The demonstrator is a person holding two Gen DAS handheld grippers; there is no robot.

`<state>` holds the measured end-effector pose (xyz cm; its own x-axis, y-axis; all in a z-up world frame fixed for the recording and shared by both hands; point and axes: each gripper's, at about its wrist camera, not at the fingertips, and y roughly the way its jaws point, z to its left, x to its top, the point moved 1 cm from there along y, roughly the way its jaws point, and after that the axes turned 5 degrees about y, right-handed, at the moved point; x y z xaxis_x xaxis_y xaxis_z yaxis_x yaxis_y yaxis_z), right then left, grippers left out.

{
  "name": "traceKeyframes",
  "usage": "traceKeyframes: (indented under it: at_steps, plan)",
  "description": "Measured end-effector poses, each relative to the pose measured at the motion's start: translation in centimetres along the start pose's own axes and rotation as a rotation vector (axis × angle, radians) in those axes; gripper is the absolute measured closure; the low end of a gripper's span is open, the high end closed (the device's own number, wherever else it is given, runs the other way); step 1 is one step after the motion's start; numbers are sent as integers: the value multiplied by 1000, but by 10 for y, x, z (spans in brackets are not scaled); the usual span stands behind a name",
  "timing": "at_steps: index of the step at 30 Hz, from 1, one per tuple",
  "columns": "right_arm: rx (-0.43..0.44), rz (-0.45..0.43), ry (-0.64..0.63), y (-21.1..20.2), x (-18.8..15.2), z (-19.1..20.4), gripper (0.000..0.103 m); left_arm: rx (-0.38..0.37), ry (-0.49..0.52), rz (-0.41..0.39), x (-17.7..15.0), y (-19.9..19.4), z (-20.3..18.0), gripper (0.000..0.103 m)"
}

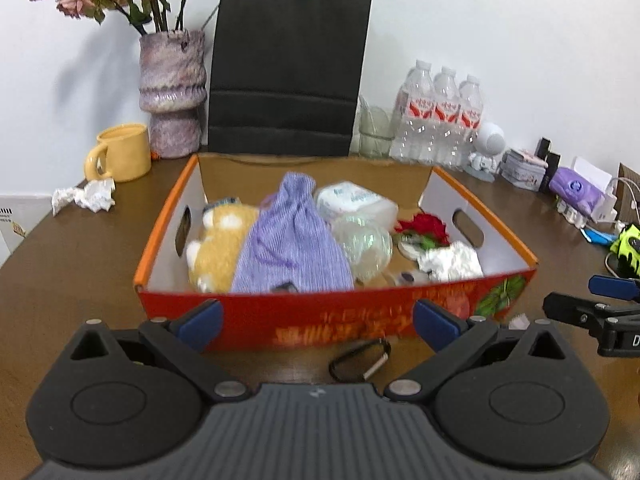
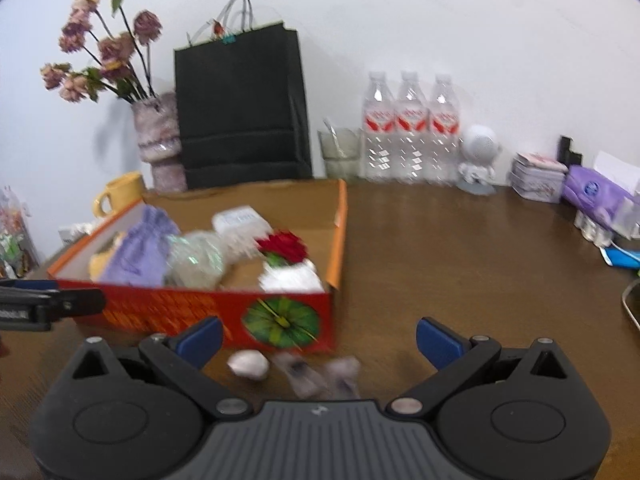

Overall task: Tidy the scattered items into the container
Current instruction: 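Move both grippers back toward the remaining items on the table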

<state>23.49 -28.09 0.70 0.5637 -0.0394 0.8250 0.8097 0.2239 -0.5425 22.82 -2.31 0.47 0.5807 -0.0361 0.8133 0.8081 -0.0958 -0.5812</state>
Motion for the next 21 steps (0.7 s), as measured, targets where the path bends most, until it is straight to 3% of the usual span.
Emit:
traceKeyframes:
  at_steps: [8,14,17,21]
  plan:
    - [-28,75,-31,14,-29,-18,0,-23,60,57,-25,14,-12,0]
    - [-28,96,-49,25,-32,-18,2,-40,92,74,-32,27,-20,0]
    - [-41,104,-61,32,-31,-16,6,-28,134,66,-31,33,-26,5]
    - [-40,126,-68,42,-31,-15,15,-28,162,79,-31,43,-33,28]
